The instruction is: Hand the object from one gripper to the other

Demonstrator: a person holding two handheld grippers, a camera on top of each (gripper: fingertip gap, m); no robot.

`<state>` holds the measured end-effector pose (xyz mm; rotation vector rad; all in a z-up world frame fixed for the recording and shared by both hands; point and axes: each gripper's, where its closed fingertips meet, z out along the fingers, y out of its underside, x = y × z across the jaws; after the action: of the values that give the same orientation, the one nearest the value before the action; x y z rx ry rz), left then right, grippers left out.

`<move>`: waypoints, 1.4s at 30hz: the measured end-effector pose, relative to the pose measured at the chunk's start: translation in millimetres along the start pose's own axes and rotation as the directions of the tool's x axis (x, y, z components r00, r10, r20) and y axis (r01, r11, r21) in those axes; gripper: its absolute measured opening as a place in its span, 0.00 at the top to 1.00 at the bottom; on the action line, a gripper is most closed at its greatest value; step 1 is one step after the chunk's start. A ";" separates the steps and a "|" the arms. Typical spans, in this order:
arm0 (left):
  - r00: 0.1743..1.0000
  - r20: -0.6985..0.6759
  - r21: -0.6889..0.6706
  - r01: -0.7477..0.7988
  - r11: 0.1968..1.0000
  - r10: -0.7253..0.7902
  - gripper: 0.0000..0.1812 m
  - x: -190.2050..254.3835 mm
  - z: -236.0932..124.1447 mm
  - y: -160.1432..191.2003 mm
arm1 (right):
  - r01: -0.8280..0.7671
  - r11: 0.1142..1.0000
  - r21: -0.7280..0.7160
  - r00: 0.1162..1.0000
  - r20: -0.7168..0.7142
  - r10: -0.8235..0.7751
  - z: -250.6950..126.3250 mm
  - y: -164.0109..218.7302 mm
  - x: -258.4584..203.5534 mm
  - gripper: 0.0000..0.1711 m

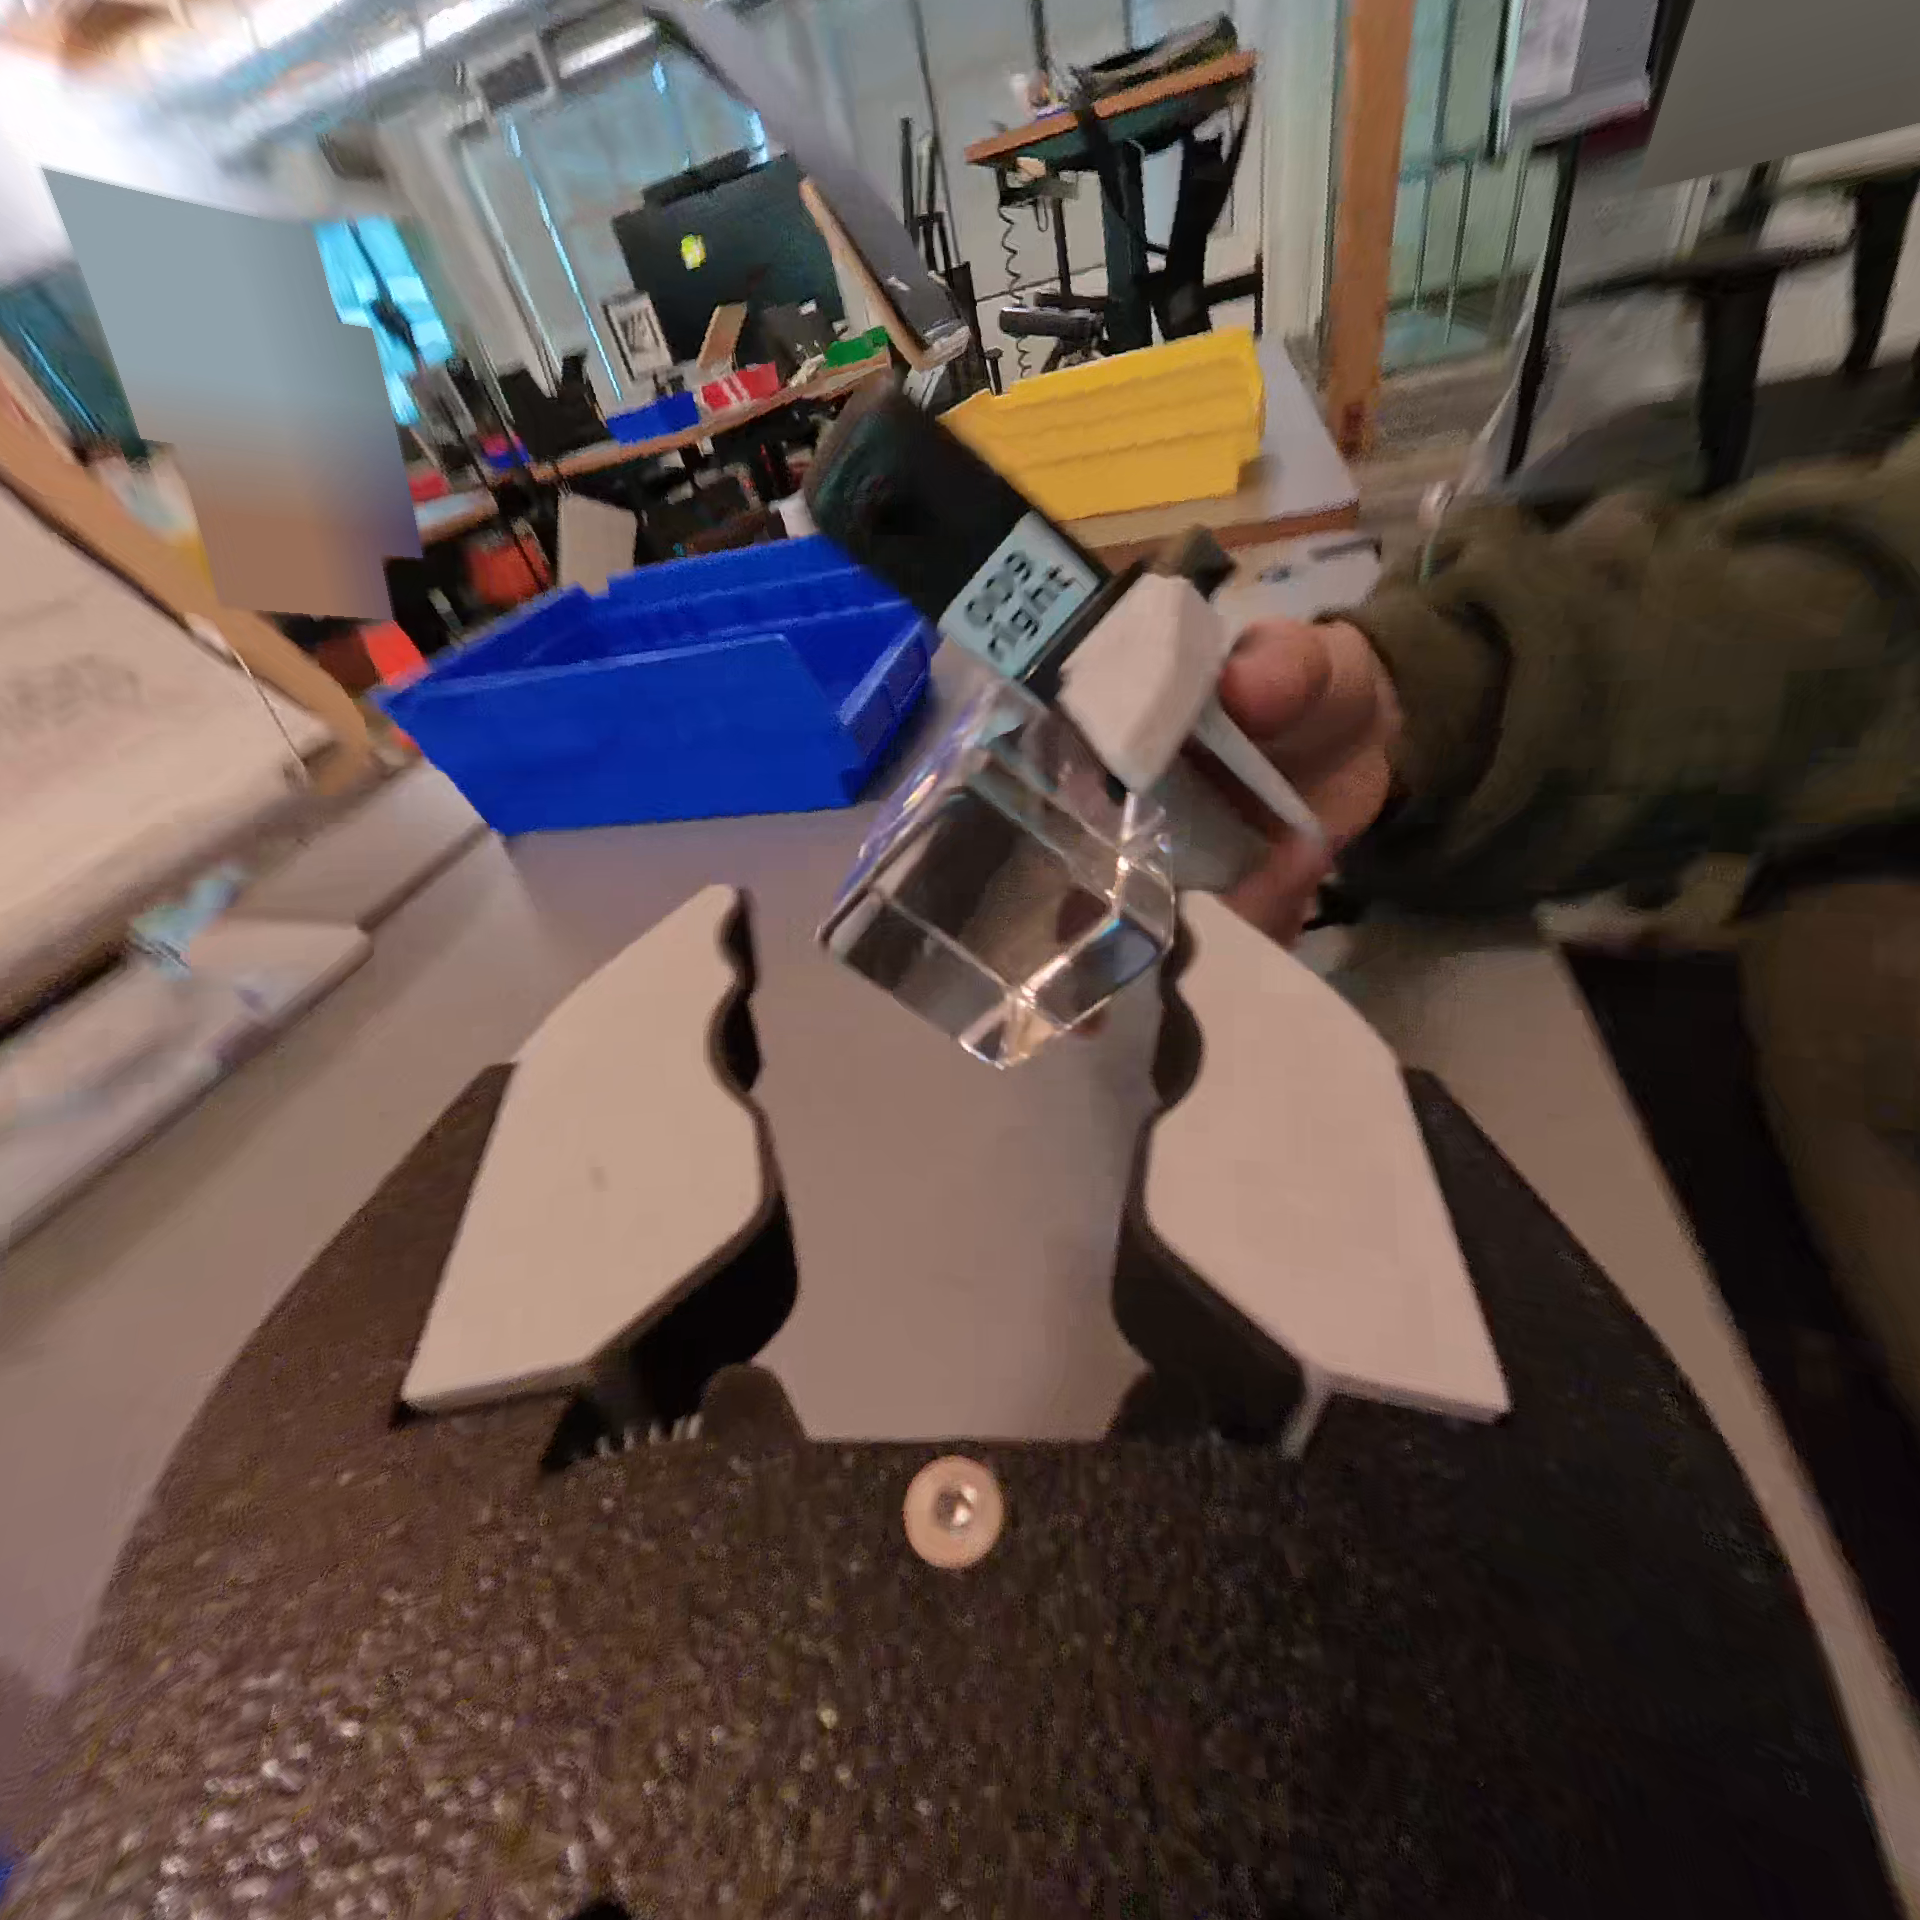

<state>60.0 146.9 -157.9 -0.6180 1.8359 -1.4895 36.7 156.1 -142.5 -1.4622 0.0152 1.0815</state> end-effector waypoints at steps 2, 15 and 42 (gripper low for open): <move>0.965 -0.060 0.000 0.258 0.966 -0.257 0.50 -1.8 -1.5 -1.4 | 0.263 0.962 -0.073 0.961 -0.070 -0.268 -9.0 -2.9 -0.8 0.74; 0.189 -0.528 -0.305 0.868 0.392 -0.828 0.67 46.6 9.8 -14.1 | 0.882 0.348 -0.317 0.372 0.016 -0.928 -23.3 12.6 -19.2 0.74; 0.790 -0.465 -0.033 0.436 0.899 -0.400 0.67 42.1 -14.0 -13.6 | 0.617 0.760 -0.206 0.759 -0.099 -0.643 -14.8 -5.1 -29.1 0.55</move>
<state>21.2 122.2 -152.0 -0.7116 2.0675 -2.1477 32.1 129.2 -123.9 -1.5328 -0.4376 0.4033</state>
